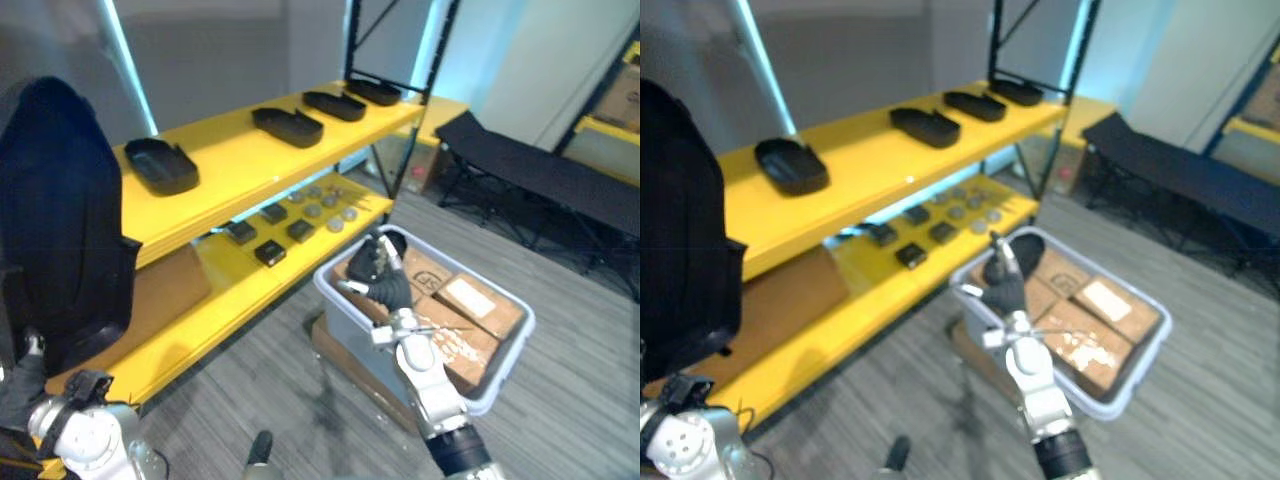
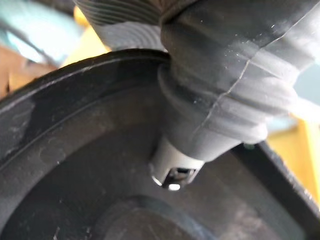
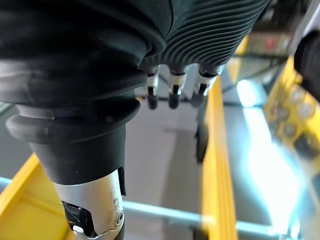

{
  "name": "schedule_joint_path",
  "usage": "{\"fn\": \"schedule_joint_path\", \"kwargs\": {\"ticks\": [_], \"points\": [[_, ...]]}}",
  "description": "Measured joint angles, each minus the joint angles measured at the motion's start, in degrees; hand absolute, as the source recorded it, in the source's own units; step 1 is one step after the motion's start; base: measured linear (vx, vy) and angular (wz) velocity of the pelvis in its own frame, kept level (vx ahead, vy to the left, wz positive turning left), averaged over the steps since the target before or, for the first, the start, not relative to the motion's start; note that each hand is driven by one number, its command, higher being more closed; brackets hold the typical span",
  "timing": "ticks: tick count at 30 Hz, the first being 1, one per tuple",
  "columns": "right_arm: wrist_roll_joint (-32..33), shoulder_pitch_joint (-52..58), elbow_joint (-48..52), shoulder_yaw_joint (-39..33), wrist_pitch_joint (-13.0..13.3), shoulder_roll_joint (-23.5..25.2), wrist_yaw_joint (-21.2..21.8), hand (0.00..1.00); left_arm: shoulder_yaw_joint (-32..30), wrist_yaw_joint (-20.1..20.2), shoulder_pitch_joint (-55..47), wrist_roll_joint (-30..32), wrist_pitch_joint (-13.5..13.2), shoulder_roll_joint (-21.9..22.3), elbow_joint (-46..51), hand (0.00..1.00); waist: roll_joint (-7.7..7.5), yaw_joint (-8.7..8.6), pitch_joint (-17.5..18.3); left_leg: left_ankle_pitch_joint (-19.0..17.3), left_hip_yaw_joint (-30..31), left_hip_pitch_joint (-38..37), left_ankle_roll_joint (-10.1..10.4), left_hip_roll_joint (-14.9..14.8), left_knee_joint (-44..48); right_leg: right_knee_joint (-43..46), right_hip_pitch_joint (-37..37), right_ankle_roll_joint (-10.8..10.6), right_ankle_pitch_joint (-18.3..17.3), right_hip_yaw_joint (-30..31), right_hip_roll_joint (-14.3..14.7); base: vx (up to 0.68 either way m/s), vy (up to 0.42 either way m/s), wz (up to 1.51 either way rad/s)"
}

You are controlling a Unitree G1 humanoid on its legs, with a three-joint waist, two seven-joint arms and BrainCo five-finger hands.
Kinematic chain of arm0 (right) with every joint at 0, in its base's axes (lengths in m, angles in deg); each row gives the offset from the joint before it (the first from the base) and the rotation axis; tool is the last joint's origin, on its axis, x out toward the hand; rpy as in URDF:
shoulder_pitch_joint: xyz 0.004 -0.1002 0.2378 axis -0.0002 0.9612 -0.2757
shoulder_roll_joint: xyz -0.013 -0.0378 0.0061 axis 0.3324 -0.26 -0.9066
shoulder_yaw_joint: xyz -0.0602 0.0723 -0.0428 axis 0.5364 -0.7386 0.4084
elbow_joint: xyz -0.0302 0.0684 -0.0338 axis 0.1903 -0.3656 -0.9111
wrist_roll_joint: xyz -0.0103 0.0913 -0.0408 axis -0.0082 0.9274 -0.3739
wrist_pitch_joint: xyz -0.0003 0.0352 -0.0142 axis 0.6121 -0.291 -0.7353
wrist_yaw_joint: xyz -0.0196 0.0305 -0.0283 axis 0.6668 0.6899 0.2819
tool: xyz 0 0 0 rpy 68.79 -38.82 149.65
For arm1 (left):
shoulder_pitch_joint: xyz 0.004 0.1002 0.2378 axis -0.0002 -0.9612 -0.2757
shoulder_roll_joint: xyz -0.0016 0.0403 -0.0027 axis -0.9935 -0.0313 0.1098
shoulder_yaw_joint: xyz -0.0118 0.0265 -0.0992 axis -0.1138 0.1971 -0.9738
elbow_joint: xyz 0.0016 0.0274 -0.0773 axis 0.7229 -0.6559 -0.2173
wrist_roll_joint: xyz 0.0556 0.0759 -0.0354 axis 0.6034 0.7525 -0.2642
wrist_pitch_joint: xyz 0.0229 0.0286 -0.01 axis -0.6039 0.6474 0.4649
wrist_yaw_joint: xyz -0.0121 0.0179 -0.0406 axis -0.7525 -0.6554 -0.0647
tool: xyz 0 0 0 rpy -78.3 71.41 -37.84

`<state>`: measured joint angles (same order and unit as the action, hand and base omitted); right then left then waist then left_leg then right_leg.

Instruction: Walk over and take plastic housings, then place them on the shelf

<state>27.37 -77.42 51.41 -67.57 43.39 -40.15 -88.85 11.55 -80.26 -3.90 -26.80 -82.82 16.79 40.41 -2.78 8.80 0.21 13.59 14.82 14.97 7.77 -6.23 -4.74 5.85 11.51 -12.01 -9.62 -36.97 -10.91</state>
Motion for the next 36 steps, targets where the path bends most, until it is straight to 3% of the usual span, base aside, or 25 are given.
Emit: {"fn": "schedule_joint_path", "kwargs": {"ticks": [1,2,3,5,6,8,10,11,13,15,18,23,27,33,36], "points": [[0.64,0.00,0.03,-0.83,0.02,-0.44,0.06,0.00,0.15,0.27,0.29,-0.30,-0.02,0.03,-0.01,1.00,-0.68,-0.13,-0.43,0.79,-6.86,1.70,-5.81,0.46,0.71,0.76,0.93,-0.53,-0.52,-3.69,-0.91,0.03,0.041,1.56],[0.82,-0.11,0.08,-1.13,0.02,-0.90,0.08,0.00,0.49,0.29,0.56,-0.37,-0.03,0.02,0.00,1.00,-1.07,-0.08,-0.64,0.92,-11.53,2.89,-7.41,0.17,2.03,1.06,1.44,-0.81,-0.66,-5.08,-1.30,0.04,0.096,1.28],[0.78,-0.39,0.11,-1.69,-0.02,-1.99,0.11,0.00,1.09,0.63,0.40,-0.43,-0.07,-0.04,-0.01,1.00,-1.37,1.10,-1.61,1.20,-19.42,3.58,-7.41,-0.68,3.81,1.62,1.97,-1.35,-0.96,-5.73,-2.37,0.06,0.128,0.68],[0.57,-1.25,0.78,-1.87,-0.02,-2.07,0.48,0.00,1.10,0.97,-0.09,-0.45,-0.10,-0.06,0.04,1.00,-1.49,2.96,-1.94,1.53,-21.33,4.10,-5.45,1.25,2.61,-0.01,2.03,-1.65,-0.83,-6.02,-3.79,0.06,0.153,0.39],[0.40,-1.39,1.17,-1.98,-0.01,-1.83,0.48,0.00,1.44,1.32,0.01,-0.45,-0.10,-0.09,0.04,1.00,-1.43,2.79,-2.06,1.55,-21.03,4.31,-5.42,1.90,2.24,-0.24,2.16,-1.59,-0.85,-6.67,-3.98,0.02,0.117,0.52],[-0.53,-1.48,2.18,-2.25,-0.01,-1.59,0.45,0.00,3.74,2.41,1.03,-0.44,-0.10,-0.31,0.04,1.00,-1.54,1.32,-3.22,1.56,-19.07,5.04,-5.43,3.75,2.29,1.60,2.41,1.27,-2.42,-6.88,-4.61,0.00,0.074,0.66],[-0.94,-1.03,3.03,-3.25,-0.02,-1.59,0.45,0.00,6.84,3.38,2.42,-0.43,-0.05,-0.55,-0.13,1.00,-1.23,-0.02,-4.58,1.58,-17.00,4.99,-5.46,4.43,2.29,9.27,0.15,1.99,-2.78,0.12,-5.92,-0.01,0.066,0.60],[-0.93,-0.97,3.12,-3.99,-0.02,-1.53,0.47,0.00,8.92,3.94,3.16,-0.44,-0.05,-1.23,-0.13,1.00,-1.30,-0.28,-4.86,1.66,-16.86,4.92,-5.57,4.11,2.21,14.53,-2.55,1.99,-2.79,7.74,-6.11,-0.02,0.039,0.41],[-0.92,-1.00,3.38,-4.73,-0.02,-1.25,0.47,0.00,11.24,4.93,4.06,-0.45,-0.05,-2.65,-0.15,1.00,-1.70,-0.42,-5.25,1.68,-16.97,4.81,-5.60,3.86,2.12,16.76,-3.92,2.32,-3.24,11.71,-5.83,0.03,-0.033,0.08],[-0.93,-2.11,3.40,-4.13,0.00,-0.60,0.59,0.00,11.40,6.42,4.36,-1.04,-0.09,-3.30,-0.22,1.00,-3.09,-0.11,-5.16,2.87,-18.75,4.77,-5.71,3.36,2.12,12.87,-3.18,2.64,-3.92,11.93,-5.51,0.07,-0.105,-0.33],[-0.82,-2.36,3.36,-4.25,0.01,-0.81,0.72,0.00,11.96,8.49,4.84,-4.46,-0.09,-3.32,-0.36,1.00,-1.54,-0.22,-6.58,3.61,-20.30,4.98,-5.26,2.69,2.35,7.12,-1.35,2.43,-3.89,11.76,-4.49,0.00,-0.079,-0.30],[-0.13,-1.15,3.37,-4.16,0.00,-1.18,2.17,0.00,15.81,13.07,8.93,-11.33,-0.24,-4.94,-0.88,1.00,-0.58,-0.48,-7.84,3.71,-20.55,5.14,-5.25,2.55,2.34,2.29,0.90,-1.27,-6.01,10.90,-3.82,-0.08,-0.040,-0.06],[1.16,-0.36,3.49,-4.12,0.00,-1.16,3.48,0.00,17.44,16.45,11.21,-17.96,-1.80,-4.98,-1.17,1.00,0.81,-2.06,-8.80,3.51,-20.07,6.40,-4.99,1.66,3.52,1.22,0.97,-0.89,-6.45,10.42,-2.50,-0.10,-0.015,0.05],[3.23,-1.38,5.51,-4.19,0.02,-0.74,4.21,0.00,17.24,17.23,12.90,-25.52,-4.16,-4.85,-1.22,1.00,0.18,-1.84,-10.33,2.05,-20.13,10.51,-5.40,1.46,8.04,1.17,-1.05,-1.33,-6.13,10.55,-2.61,-0.02,0.003,0.01],[3.28,-2.78,5.44,-4.24,0.02,-0.38,4.18,0.00,17.27,17.31,12.93,-26.95,-4.38,-4.80,-1.21,1.00,-0.49,-1.71,-10.77,-1.51,-20.48,13.27,-5.34,1.99,13.30,1.40,-1.44,-1.31,-6.13,10.39,-3.70,0.03,0.035,-0.02]]}}
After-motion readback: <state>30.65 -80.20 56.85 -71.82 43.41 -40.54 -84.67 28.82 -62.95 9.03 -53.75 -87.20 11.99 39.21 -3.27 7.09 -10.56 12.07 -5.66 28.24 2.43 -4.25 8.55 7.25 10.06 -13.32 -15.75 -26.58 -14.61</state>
